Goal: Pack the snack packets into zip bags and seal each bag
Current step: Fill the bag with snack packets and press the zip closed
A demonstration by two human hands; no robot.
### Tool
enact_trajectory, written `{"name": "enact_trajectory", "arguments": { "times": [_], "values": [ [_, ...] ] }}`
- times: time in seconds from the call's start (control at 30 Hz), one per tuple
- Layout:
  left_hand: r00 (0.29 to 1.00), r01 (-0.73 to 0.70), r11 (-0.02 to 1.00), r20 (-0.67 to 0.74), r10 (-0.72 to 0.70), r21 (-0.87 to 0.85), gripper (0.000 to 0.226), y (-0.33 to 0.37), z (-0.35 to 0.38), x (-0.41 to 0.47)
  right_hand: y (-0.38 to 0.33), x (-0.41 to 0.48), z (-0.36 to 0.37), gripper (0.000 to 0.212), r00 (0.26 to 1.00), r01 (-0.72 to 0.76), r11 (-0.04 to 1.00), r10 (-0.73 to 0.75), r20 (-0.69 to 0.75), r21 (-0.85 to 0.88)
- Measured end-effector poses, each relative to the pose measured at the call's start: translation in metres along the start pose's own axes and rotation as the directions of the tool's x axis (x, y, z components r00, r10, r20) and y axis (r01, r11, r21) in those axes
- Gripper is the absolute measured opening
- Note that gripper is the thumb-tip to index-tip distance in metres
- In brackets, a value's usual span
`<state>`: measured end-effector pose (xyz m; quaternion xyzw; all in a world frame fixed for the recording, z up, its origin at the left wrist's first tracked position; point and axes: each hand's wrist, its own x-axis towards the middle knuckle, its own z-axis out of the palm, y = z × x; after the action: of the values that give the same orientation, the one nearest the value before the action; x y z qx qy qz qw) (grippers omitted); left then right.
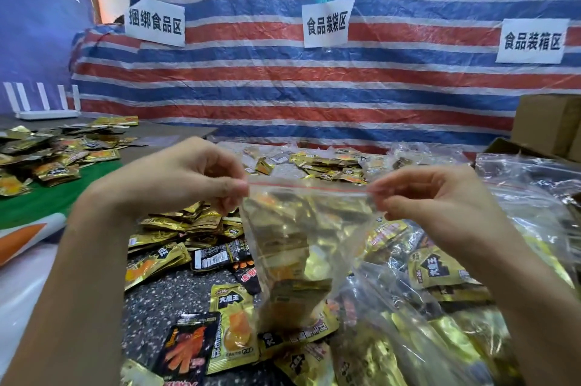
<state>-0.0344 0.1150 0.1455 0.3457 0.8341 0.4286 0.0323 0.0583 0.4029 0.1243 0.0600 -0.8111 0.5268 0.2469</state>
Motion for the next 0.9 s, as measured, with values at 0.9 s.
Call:
{"name": "enact_trajectory", "arguments": {
  "times": [0.9],
  "values": [
    [0.979, -0.189, 0.982, -0.071, 0.189, 0.009, 0.012, -0.003, 0.014, 0.015, 0.003, 0.0, 0.009, 0.034, 0.995, 0.045, 0.913, -0.079, -0.067, -0.404]
  ]
}}
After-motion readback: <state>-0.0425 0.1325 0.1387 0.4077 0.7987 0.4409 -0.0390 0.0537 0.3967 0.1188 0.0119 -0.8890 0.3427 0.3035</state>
